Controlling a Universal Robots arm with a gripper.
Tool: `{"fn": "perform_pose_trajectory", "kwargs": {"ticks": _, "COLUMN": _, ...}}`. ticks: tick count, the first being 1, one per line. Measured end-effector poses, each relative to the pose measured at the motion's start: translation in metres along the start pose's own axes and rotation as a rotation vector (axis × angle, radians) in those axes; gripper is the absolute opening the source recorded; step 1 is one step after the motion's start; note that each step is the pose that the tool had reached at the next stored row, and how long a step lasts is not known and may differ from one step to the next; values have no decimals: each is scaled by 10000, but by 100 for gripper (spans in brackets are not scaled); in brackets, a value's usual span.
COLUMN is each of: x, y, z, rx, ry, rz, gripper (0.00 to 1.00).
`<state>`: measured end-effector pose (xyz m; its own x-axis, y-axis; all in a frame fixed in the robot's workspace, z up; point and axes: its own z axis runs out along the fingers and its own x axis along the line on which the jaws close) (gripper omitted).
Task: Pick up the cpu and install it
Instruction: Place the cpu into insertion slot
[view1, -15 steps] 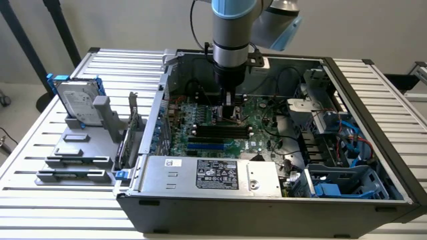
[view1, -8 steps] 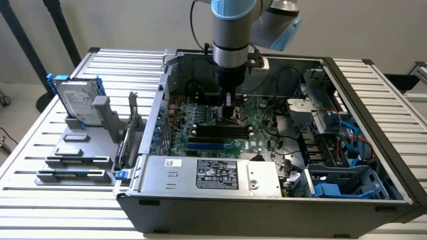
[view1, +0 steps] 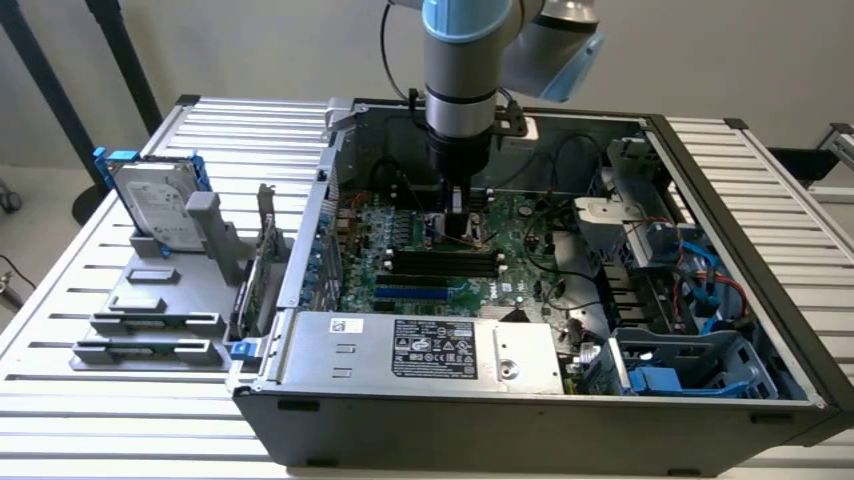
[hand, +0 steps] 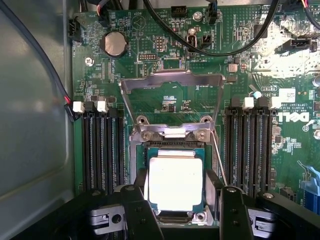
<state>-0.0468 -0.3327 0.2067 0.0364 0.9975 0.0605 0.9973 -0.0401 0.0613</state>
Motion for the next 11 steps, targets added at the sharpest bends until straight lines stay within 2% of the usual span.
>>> {"fn": "perform_pose_trajectory", "kwargs": {"ticks": 7, "x": 4, "y": -4, "z": 12, "rx": -18, "ry": -20, "rz": -10, "gripper": 54}}
{"fn": "perform_pose_trajectory", "kwargs": {"ticks": 11, "x": 3, "y": -8, "z": 20, "rx": -17, "ry": -53, "rz": -15, "gripper": 54}}
